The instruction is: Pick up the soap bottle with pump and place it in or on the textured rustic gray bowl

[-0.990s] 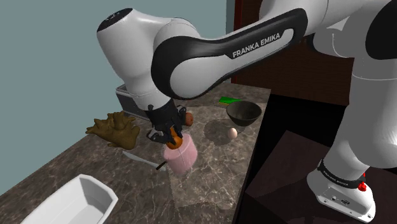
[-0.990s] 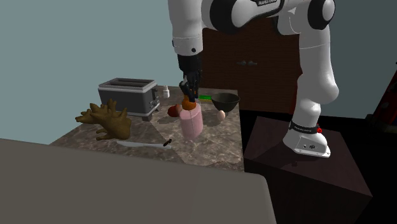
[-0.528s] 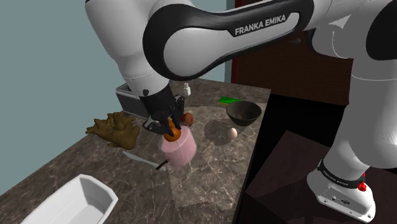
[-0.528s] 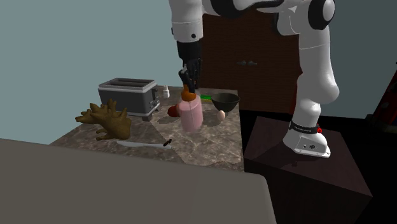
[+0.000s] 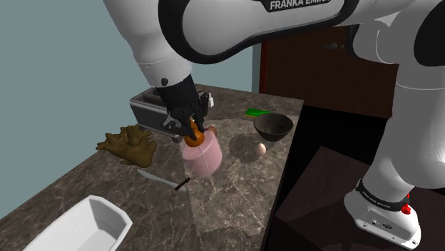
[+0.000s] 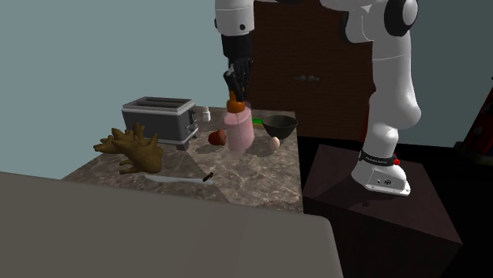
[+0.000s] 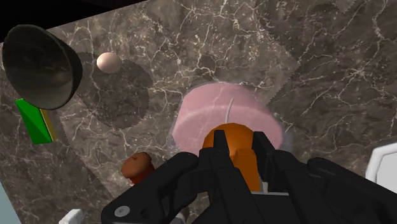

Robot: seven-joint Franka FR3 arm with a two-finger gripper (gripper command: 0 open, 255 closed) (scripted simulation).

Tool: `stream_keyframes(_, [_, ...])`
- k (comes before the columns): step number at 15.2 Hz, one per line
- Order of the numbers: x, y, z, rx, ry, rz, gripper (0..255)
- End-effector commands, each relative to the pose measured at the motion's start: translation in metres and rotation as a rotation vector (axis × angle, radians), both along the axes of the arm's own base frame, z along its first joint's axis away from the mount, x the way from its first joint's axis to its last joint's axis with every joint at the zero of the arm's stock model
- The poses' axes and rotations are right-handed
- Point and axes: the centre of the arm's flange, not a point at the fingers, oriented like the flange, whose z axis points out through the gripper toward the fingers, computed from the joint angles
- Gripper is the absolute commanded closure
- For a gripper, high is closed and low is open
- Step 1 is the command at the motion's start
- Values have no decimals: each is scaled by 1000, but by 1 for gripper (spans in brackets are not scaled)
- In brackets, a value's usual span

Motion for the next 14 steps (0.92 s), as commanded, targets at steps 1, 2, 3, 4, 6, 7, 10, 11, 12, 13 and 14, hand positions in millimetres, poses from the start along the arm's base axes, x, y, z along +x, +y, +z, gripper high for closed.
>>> stream_keyframes(1, [-2, -24, 5, 0, 0, 0, 255])
stream_keyframes(2, [-2, -37, 7, 0, 0, 0, 255])
stream_keyframes(3, [-2, -51, 9, 0, 0, 0, 255])
stream_keyframes(4, [-3, -64, 11, 0, 0, 0, 255])
stream_keyframes(6, [-3, -90, 15, 0, 0, 0, 255])
stream_keyframes(7, [-3, -103, 17, 0, 0, 0, 255])
stream_keyframes(10, [-4, -142, 23, 0, 0, 0, 255])
stream_keyframes(11, [-4, -155, 25, 0, 0, 0, 255])
stream_keyframes(12, [-4, -168, 27, 0, 0, 0, 255])
stream_keyframes(13, [-4, -181, 29, 0, 0, 0, 255])
stream_keyframes(14, [-4, -194, 30, 0, 0, 0, 255])
